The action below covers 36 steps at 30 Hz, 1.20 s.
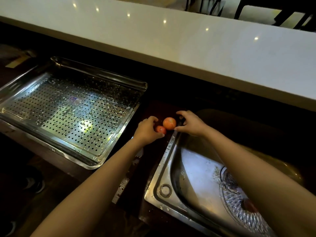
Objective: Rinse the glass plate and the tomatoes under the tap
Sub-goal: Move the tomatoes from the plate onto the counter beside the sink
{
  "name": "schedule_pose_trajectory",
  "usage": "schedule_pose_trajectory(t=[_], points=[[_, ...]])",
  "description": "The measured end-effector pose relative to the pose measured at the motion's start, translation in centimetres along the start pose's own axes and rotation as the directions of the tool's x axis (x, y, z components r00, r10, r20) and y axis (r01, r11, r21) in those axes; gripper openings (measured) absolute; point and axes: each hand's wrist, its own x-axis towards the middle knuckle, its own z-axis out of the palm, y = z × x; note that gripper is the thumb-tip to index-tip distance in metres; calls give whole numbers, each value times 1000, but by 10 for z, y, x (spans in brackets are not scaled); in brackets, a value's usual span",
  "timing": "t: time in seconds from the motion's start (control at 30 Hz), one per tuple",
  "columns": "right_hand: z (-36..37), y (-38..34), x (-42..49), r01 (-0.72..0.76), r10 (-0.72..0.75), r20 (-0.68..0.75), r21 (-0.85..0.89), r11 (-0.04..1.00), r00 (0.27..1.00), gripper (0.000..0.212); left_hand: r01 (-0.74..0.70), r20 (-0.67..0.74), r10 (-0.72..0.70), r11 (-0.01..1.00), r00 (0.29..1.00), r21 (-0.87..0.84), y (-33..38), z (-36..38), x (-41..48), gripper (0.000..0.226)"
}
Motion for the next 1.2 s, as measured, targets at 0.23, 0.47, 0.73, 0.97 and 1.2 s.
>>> schedule_pose_trajectory(t=[0.23,0.47,0.73,0.97,1.2], points=[[-45,8,-24,-63,75,142,-87,994,987,69,-136,-8,137,989,991,53,43,-26,6,57],[-95,28,-77,-210,236,194,-144,967,952,70,-329,359,241,921,902,208,123,-16,7,61],[-123,96,-175,-461,470,65,-122,879,880,64,-546,613,289,788,735,283,208,53,-13,57],[-87,154,-236,-586,584,63,28,810,809,56,-658,743,262,690,615,301,225,142,-34,61],[-12,207,-266,-641,655,23,232,732,755,62,-679,764,258,670,591,299,204,225,-37,47]])
